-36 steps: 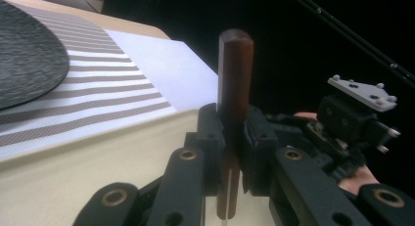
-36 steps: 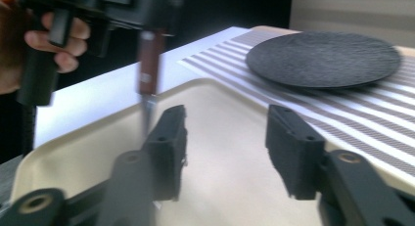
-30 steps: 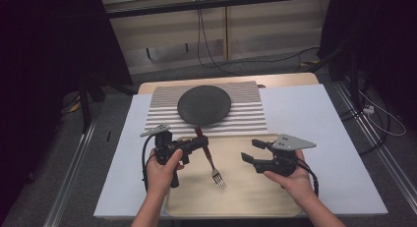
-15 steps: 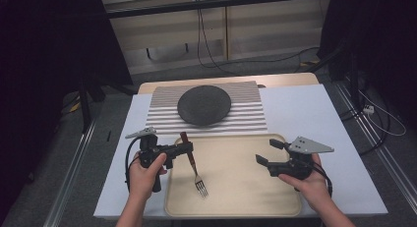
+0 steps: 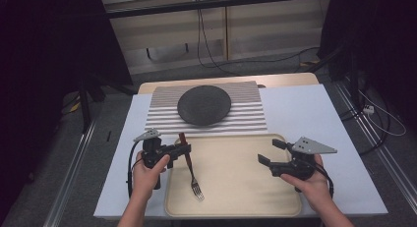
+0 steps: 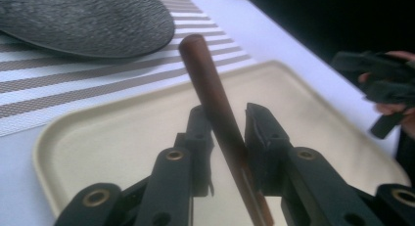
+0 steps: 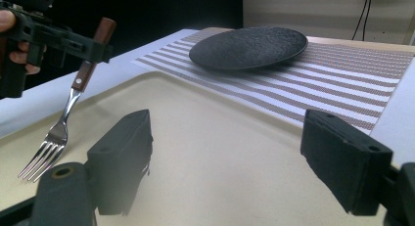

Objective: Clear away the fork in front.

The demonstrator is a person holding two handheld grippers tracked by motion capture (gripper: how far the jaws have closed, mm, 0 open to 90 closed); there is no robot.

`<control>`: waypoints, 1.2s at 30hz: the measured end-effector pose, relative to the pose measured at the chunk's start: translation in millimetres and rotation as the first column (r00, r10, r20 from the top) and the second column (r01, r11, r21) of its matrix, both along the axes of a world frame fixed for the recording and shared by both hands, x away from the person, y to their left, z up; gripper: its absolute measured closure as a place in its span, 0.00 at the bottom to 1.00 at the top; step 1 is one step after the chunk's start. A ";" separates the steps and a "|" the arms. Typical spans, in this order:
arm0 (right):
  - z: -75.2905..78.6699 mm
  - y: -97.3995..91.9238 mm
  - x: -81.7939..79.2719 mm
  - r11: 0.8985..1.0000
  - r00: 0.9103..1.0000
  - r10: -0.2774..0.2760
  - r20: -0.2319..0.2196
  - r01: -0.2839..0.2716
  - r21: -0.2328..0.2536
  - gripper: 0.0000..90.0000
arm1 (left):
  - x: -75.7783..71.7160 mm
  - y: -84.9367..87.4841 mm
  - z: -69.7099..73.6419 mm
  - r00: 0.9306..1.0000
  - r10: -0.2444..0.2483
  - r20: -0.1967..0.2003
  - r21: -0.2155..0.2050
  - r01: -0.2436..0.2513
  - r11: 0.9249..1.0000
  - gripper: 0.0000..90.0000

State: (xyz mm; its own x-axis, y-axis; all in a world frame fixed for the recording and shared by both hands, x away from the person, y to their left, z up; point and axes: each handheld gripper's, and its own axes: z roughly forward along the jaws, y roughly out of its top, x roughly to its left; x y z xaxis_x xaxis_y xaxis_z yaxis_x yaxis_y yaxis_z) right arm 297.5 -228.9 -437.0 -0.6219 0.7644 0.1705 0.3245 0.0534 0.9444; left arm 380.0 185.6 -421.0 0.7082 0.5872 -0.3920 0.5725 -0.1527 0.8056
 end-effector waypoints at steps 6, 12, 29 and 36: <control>-1.2 -2.0 0.4 1.000 1.000 0.001 -0.005 -0.001 0.002 0.21 | 4.1 -6.4 -8.7 1.000 -0.008 0.012 0.073 0.007 0.997 0.74; -3.5 -1.0 1.2 1.000 1.000 0.010 -0.012 -0.010 -0.002 0.21 | 8.5 -7.8 -18.0 1.000 -0.016 0.008 0.135 0.015 0.991 0.70; -4.3 -4.3 0.9 1.000 1.000 0.008 -0.020 -0.007 0.014 0.21 | 7.7 -2.2 -27.0 1.000 0.011 -0.004 0.172 -0.011 0.985 0.69; -4.6 -3.5 1.3 1.000 1.000 0.009 -0.021 -0.009 0.010 0.21 | 4.3 -13.0 -28.1 1.000 -0.018 -0.013 0.177 0.020 0.984 0.78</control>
State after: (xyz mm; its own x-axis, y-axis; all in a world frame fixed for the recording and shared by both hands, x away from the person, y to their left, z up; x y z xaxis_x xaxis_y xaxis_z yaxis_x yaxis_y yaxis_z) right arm 298.8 -232.3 -441.6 -0.6249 0.7569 0.1914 0.3439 0.0468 0.9378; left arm 384.4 172.5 -449.1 0.7162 0.6344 -0.2908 0.5769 -0.3037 0.7583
